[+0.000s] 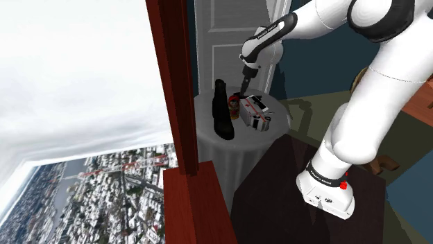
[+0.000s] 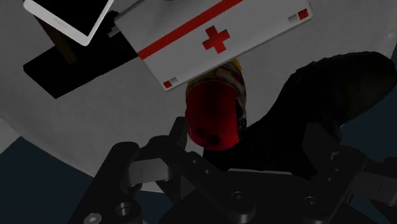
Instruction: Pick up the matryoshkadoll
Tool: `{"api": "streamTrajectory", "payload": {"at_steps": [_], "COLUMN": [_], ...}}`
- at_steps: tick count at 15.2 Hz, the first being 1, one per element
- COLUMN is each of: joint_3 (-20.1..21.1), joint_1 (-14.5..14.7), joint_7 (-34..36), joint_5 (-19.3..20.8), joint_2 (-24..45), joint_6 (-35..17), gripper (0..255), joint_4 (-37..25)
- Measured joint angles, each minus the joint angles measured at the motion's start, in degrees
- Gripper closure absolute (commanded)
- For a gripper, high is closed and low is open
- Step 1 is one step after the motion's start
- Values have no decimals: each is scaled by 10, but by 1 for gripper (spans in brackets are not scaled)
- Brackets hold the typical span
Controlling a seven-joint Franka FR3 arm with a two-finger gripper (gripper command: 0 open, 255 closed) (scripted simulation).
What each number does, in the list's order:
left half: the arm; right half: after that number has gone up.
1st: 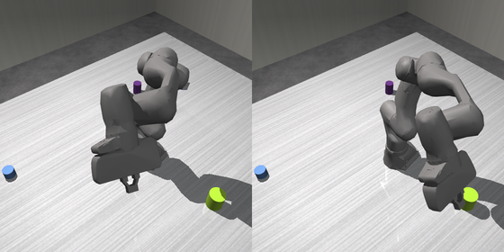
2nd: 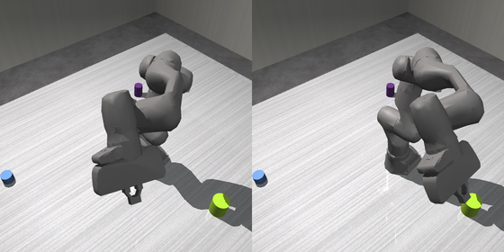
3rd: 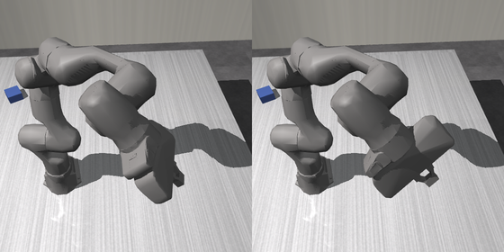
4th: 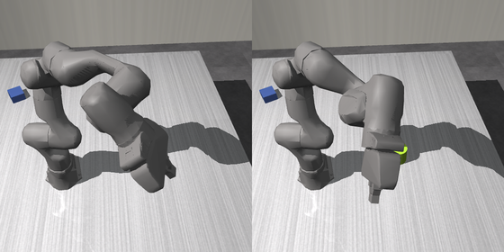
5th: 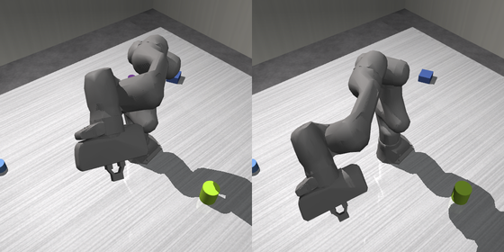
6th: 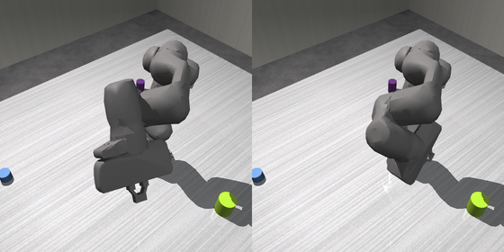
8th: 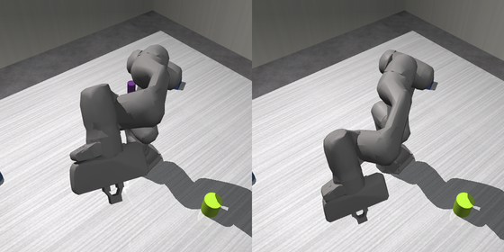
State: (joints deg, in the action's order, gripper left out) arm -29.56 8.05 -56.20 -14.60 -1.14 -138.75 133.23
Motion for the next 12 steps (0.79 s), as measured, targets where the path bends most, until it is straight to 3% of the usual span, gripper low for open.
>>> {"api": "streamTrajectory", "payload": {"at_steps": [3,10,11,12], "joint_3": [3,18,19,19], "joint_1": [-2,-14,-15,-15], "joint_7": [-84,-145,-148,-149], "joint_5": [-79,-146,-149,-151], "joint_2": [65,121,123,124], "joint_6": [-13,-45,-48,-49], "gripper": [0,0,255,255], "joint_4": [-38,-47,-46,-46]}}
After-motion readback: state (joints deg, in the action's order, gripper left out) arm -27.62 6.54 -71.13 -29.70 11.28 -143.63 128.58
